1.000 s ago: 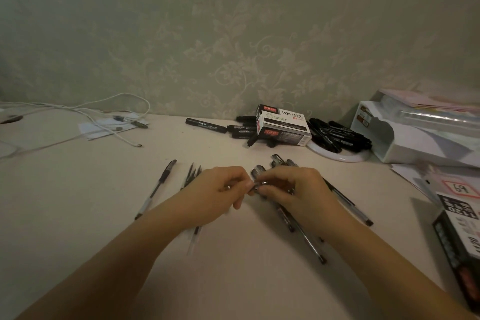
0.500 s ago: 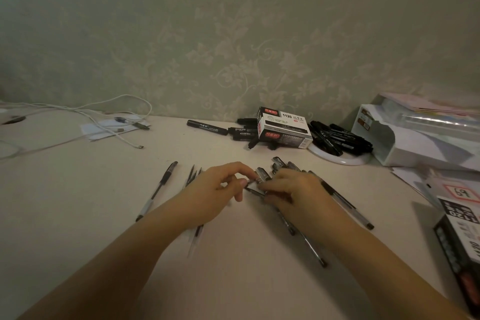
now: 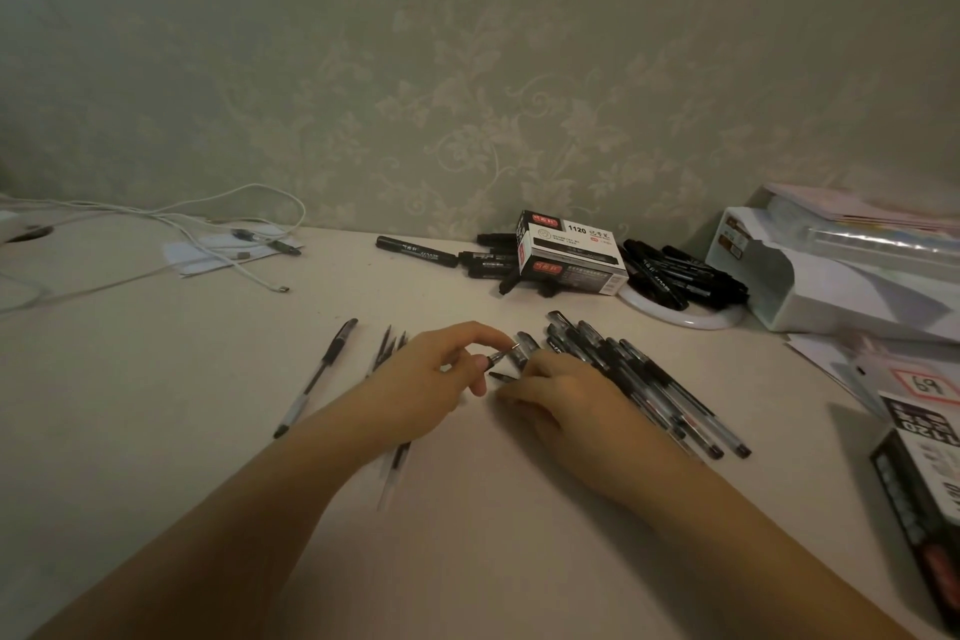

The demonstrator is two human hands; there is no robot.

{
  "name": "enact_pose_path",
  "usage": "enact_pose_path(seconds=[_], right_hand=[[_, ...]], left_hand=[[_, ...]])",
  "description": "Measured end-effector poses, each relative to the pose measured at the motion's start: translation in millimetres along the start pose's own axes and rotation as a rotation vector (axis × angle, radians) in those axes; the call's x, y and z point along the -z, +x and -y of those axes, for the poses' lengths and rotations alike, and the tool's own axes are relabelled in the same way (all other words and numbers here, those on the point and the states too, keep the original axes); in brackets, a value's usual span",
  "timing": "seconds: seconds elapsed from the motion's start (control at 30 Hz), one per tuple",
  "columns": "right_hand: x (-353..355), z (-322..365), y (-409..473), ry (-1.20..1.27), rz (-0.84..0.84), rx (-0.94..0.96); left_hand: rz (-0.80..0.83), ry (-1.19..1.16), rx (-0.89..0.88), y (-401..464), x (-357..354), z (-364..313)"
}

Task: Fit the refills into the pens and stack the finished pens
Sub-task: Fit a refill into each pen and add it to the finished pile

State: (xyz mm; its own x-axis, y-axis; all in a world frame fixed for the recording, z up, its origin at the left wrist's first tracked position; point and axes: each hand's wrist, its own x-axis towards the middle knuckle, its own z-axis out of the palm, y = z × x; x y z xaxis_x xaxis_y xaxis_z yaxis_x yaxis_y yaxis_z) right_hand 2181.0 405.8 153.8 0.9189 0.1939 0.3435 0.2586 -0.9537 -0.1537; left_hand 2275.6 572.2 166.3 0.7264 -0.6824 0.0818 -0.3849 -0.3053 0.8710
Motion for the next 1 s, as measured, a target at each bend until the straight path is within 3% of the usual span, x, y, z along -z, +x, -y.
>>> enact_pose_path(seconds=[0.1,0.17,0.23,0.37,0.57,0.7,0.77,0.9,1.0], right_hand=[[-1.0,0.3,1.1,0.013,-0.035,-0.043],[3.3,3.5,3.7,0.127,-0.186,-0.164],[9.1,8.3,5.7,0.437,-0.335,-0.373],[13.4,16.2,6.2,1.325,-0.235,-0.626],[12.9,12.1,8.6,1.651,-0.317,-0.779],[35.4,-12.8,8.1,1.596,-0.733,-0.878],[49.5,-32.6,-0.1,1.384,-0.859,-0.901],[52.5,-67.9,-15.0,0.678,-0.690,-0.864],[41.8,-83.6,-20.2,0.317,-0.517,-0.802]], left_hand=[[-0.012,-0.027,0.001,-0.6,-0.6,-1.5],[-0.071,-0.048,-0.037,0.1,-1.4,-3.5],[-0.135,-0.044,-0.113,-0.6,-4.0,-6.2],[-0.136,0.100,-0.276,-6.6,-15.2,-9.2],[-0.171,0.235,-0.311,-7.6,-15.9,-8.1],[-0.211,0.303,-0.271,-7.2,-14.2,-6.1],[-0.244,0.317,-0.253,-5.8,-11.8,-5.3],[-0.319,0.384,-0.192,-5.0,-7.5,-2.4],[-0.336,0.413,-0.162,-5.7,-4.4,-1.7]])
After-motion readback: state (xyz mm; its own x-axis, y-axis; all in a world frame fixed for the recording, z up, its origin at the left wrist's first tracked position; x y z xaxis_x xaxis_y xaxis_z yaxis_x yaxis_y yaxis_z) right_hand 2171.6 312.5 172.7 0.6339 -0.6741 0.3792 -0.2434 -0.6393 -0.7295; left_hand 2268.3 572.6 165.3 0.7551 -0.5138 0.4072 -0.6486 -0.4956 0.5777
